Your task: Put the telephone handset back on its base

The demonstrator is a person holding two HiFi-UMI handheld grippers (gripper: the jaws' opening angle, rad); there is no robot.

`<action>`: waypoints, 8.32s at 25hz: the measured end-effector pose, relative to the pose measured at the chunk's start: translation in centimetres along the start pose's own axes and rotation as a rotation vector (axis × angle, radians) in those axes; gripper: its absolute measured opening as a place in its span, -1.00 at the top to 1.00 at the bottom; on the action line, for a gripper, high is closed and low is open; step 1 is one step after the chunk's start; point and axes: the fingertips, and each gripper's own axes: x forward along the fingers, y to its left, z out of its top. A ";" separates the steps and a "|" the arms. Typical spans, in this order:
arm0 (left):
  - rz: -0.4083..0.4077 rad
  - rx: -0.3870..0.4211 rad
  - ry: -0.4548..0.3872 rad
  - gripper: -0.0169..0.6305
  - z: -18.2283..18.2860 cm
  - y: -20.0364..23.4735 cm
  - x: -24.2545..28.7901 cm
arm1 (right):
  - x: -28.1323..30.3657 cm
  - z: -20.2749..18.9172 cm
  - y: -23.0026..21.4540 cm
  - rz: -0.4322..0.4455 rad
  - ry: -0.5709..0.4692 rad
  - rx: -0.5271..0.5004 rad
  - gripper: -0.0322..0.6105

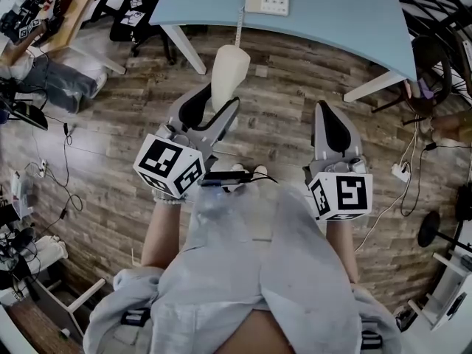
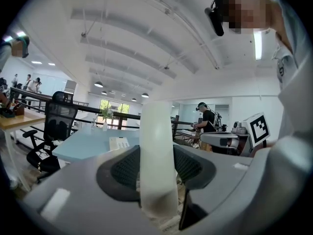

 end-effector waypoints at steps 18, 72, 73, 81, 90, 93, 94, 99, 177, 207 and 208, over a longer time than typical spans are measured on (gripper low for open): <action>0.034 0.004 -0.040 0.31 -0.2 -2.4 0.5 | -1.7 -0.8 -2.6 0.006 -0.036 0.009 0.89; -0.100 -0.105 0.018 0.31 5.5 18.9 21.8 | 26.5 4.1 -9.5 -0.118 0.038 -0.048 0.89; -0.105 -0.106 0.020 0.31 5.4 19.1 22.0 | 26.9 4.1 -9.5 -0.119 0.043 -0.051 0.89; -0.130 -0.124 0.035 0.31 5.2 20.7 23.2 | 28.7 3.9 -9.4 -0.144 0.046 -0.041 0.89; -0.134 -0.138 0.041 0.31 5.4 20.9 23.9 | 28.9 3.8 -9.5 -0.138 0.065 -0.048 0.89; -0.133 -0.137 0.036 0.31 5.8 20.7 24.1 | 29.0 3.7 -9.9 -0.137 0.059 -0.037 0.89; -0.131 -0.135 0.035 0.31 5.9 20.7 24.2 | 29.1 3.7 -10.0 -0.132 0.064 -0.039 0.89; -0.096 -0.125 0.044 0.31 5.7 20.9 24.9 | 29.7 3.4 -10.7 -0.106 0.067 -0.032 0.89; 0.336 -0.331 0.235 0.31 -3.1 27.4 40.7 | 38.6 -0.2 -21.3 0.123 0.164 0.003 0.89; 0.442 -0.297 0.369 0.31 -7.8 30.6 44.4 | 39.2 -2.2 -23.0 0.098 0.228 0.039 0.89; 0.441 -0.296 0.376 0.31 -8.0 30.7 44.4 | 39.2 -2.3 -23.0 0.094 0.224 0.046 0.89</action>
